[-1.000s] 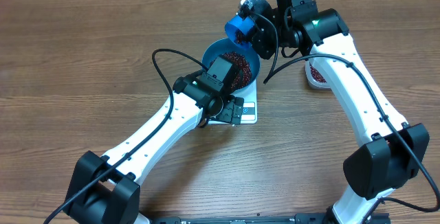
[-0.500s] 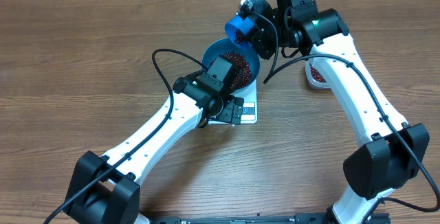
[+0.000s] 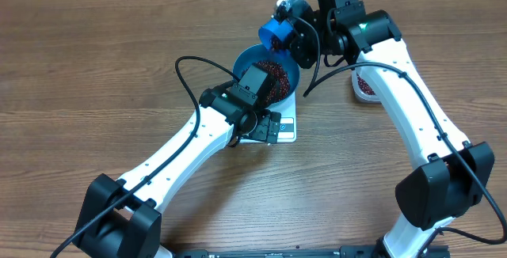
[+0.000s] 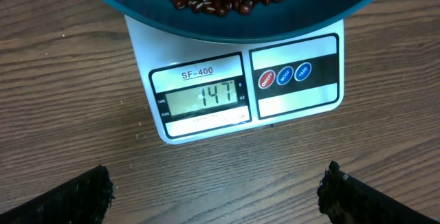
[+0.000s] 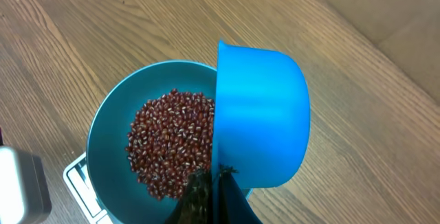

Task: Scoop item into bowl and weigh 150g on scale
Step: 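Hold the scoop tilted over the bowl, trickling beans in slowly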

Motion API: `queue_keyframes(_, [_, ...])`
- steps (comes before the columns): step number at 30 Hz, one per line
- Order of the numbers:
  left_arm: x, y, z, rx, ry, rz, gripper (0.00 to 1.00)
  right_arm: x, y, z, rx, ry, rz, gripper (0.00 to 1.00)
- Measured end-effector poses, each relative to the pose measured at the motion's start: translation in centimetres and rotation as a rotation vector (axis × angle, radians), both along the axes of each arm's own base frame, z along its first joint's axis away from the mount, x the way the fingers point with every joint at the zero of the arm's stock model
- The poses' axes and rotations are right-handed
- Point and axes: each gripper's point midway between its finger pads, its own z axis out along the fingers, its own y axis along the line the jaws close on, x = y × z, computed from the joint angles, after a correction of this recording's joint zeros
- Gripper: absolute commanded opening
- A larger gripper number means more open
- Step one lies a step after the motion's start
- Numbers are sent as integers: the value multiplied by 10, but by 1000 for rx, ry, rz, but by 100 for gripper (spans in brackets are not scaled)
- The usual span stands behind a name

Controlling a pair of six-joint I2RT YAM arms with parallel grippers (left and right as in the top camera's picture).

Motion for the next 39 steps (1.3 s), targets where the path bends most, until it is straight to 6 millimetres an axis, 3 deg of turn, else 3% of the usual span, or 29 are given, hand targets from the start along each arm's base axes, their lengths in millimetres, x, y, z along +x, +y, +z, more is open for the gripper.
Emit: queue_keyframes(39, [0,0,0,0,0,0,100,-3,-3,-4,-19,15,-7,4])
